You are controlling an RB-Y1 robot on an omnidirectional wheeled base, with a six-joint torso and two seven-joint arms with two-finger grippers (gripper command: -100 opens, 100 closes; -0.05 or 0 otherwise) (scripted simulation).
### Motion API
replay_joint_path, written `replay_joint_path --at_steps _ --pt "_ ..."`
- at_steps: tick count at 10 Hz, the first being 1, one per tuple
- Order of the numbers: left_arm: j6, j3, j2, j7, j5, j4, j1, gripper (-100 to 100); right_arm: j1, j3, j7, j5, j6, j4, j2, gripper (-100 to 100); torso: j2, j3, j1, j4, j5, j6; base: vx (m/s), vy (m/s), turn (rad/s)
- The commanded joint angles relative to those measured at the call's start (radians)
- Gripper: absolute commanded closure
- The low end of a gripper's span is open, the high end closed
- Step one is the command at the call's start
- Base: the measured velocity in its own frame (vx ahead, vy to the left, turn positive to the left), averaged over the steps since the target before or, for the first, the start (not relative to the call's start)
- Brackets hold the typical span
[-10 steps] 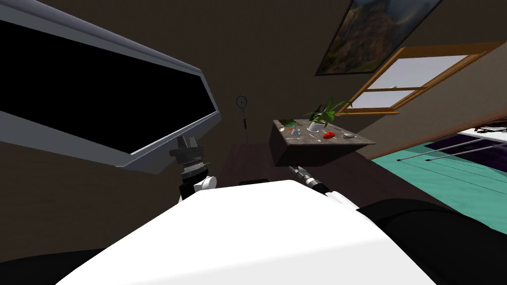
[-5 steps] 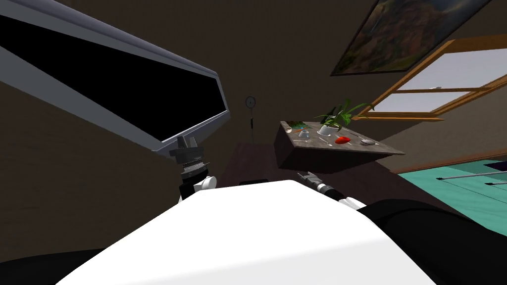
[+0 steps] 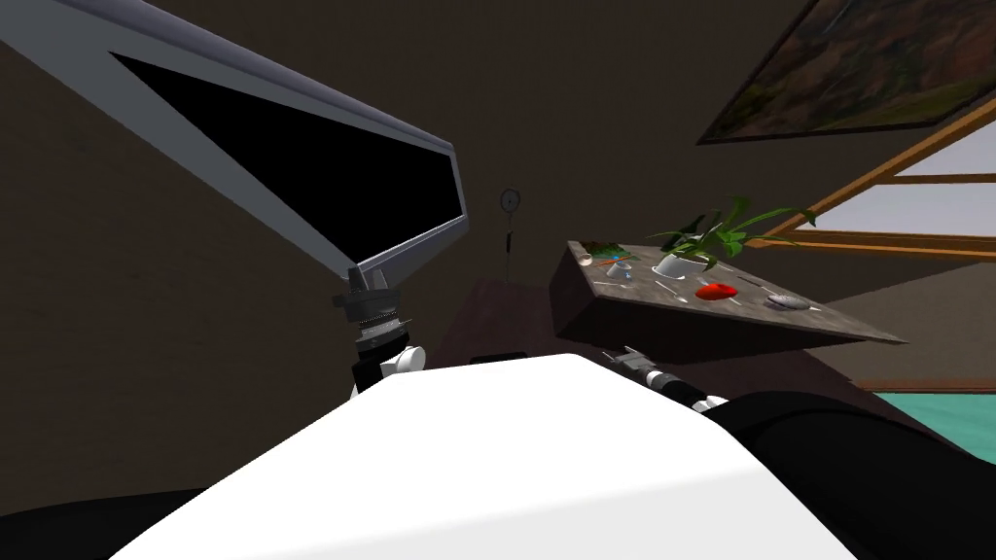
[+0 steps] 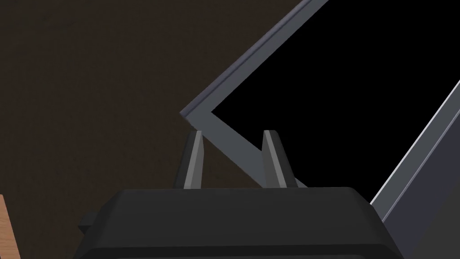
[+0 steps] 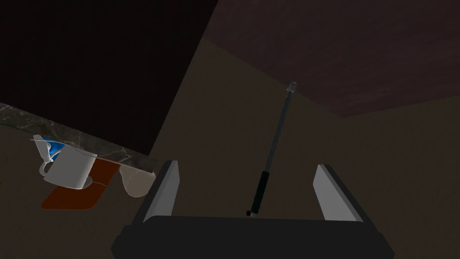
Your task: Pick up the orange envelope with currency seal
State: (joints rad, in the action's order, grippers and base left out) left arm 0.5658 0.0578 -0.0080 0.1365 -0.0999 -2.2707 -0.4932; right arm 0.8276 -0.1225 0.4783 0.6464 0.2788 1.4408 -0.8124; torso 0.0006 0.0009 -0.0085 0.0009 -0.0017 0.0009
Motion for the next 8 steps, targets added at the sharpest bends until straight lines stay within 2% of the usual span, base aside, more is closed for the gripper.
replay_joint_path --at_steps 1,2,4,5,7,8 --pt "0.0 0.0 0.0 0.0 0.0 0.0 0.0 0 0.022 -0.007 0.02 0.044 -0.028 -0.035 -0.05 -100 0.0 0.0 0.0 0.0 0.0 0.0 0.001 0.009 0.399" --pt "0.0 0.0 0.0 0.0 0.0 0.0 0.0 0 0.022 -0.007 0.02 0.044 -0.028 -0.035 -0.054 -100 -0.001 0.0 0.0 0.0 0.0 -0.001 0.007 -0.005 0.158" --pt "0.0 0.0 0.0 0.0 0.0 0.0 0.0 0 0.047 -0.025 0.065 0.111 -0.053 -0.104 -0.128 -100 -0.002 -0.001 -0.001 0.0 0.0 -0.001 0.024 -0.01 0.367" --pt "0.0 0.0 0.0 0.0 0.0 0.0 0.0 0 0.047 -0.025 0.065 0.122 -0.053 -0.116 -0.132 -100 -0.003 -0.002 -0.002 -0.001 0.0 -0.001 0.029 -0.031 0.252" --pt "0.0 0.0 0.0 0.0 0.0 0.0 0.0 0 0.068 -0.043 0.105 0.187 -0.078 -0.186 -0.206 -100 -0.003 -0.002 -0.003 -0.001 -0.001 -0.001 0.044 -0.039 0.368" --pt "0.0 0.0 0.0 0.0 0.0 0.0 0.0 0 0.068 -0.043 0.105 0.195 -0.078 -0.19 -0.207 -100 -0.004 -0.002 -0.004 -0.001 -0.001 -0.001 0.043 -0.054 0.178"
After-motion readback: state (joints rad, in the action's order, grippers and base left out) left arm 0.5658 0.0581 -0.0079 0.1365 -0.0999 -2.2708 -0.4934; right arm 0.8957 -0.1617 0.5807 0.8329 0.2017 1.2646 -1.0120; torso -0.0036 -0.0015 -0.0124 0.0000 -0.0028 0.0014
